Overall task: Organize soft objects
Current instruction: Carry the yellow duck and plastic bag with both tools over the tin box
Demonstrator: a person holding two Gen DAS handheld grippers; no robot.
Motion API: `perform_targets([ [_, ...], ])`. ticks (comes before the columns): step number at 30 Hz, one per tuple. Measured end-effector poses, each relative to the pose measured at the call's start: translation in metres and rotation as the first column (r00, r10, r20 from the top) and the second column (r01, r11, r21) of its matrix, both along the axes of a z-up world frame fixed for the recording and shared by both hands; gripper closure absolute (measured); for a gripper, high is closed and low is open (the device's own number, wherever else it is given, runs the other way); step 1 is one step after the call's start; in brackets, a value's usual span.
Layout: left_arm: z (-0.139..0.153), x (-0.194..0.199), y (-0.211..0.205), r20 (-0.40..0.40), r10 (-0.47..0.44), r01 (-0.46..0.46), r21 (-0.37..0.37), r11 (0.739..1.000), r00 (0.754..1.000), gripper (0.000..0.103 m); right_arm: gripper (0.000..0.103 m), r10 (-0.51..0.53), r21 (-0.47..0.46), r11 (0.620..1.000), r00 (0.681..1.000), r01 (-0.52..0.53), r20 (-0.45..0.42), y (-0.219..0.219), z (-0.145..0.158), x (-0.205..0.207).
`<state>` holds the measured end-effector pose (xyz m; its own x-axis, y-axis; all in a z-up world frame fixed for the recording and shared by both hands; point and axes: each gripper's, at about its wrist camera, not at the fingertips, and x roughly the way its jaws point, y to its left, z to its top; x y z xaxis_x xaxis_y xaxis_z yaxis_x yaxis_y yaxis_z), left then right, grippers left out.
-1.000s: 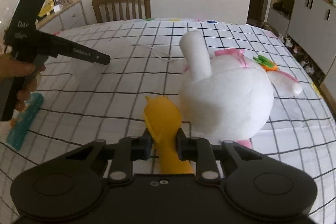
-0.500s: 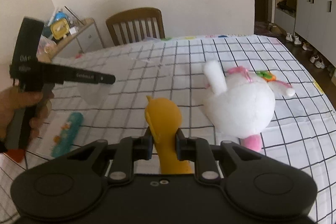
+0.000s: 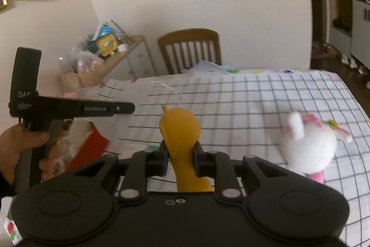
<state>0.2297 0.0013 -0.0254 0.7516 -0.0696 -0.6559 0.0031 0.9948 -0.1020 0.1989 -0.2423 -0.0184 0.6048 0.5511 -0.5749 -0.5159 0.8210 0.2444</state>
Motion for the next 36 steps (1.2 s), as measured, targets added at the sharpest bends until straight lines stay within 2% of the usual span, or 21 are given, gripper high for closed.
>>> perform_targets([
  [9, 0.021, -0.054, 0.047, 0.009, 0.097, -0.097, -0.011, 0.995, 0.995, 0.090, 0.084, 0.117, 0.027, 0.993, 0.993, -0.118, 0.025, 0.056, 0.021, -0.016],
  [18, 0.027, -0.098, 0.097, 0.005, 0.186, -0.186, -0.005, 0.983, 0.983, 0.090, 0.084, 0.221, 0.041, 0.974, 0.975, -0.222, 0.023, 0.119, 0.035, -0.032],
  [28, 0.016, -0.127, 0.157, -0.028, 0.287, -0.287, -0.005, 0.958, 0.958, 0.090, 0.083, 0.290, 0.047, 0.956, 0.957, -0.289, -0.018, 0.186, 0.031, -0.033],
  [36, -0.004, -0.136, 0.194, -0.074, 0.347, -0.347, 0.019, 0.938, 0.935, 0.090, 0.083, 0.333, 0.010, 0.943, 0.941, -0.333, -0.053, 0.238, 0.012, -0.028],
])
